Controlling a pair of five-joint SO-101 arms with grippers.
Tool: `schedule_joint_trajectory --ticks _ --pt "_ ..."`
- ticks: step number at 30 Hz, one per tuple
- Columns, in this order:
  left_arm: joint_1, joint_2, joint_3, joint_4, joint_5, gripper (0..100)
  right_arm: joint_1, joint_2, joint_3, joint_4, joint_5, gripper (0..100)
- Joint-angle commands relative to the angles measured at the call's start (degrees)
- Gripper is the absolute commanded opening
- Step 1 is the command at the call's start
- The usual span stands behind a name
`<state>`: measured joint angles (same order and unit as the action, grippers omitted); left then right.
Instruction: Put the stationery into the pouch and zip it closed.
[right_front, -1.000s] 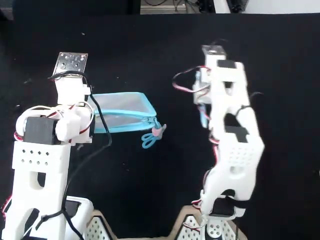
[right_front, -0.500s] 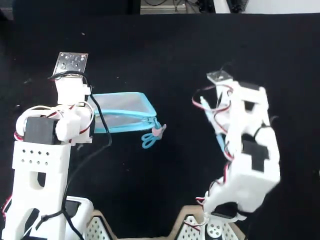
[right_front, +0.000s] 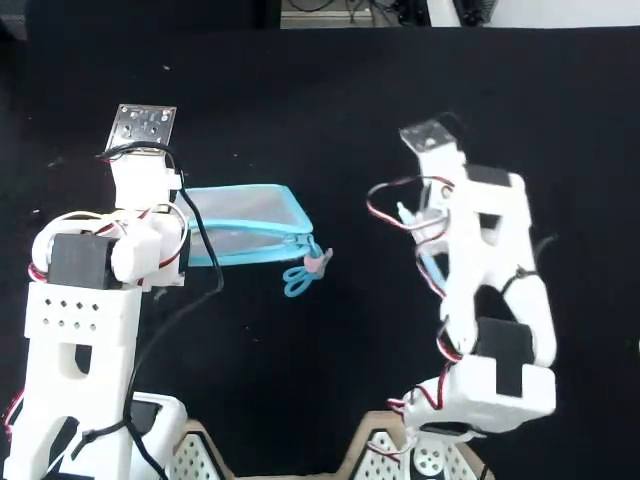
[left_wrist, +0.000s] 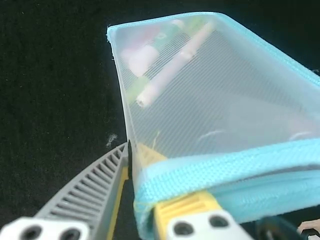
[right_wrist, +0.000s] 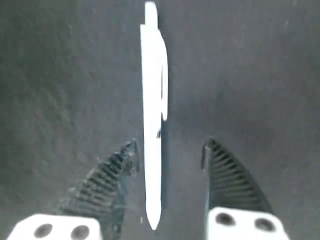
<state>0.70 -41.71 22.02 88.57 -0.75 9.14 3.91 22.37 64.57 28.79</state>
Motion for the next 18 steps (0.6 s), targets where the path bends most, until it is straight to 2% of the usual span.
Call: schedule_joint_trajectory --ticks 1,15,18 --pt "0.3 -0.3 -0.2 -0.4 -0.3 3 -4.5 4.6 -8.0 -3.6 -3.6 18.7" --pt "0.3 -0.3 -0.2 -0.3 -0.4 3 -4.7 24.8 -23.7 -4.8 -3.2 18.4" --pt "0.3 -0.3 -0.2 -0.4 -0.4 3 -4.5 25.2 -23.7 -4.8 -3.3 11.6"
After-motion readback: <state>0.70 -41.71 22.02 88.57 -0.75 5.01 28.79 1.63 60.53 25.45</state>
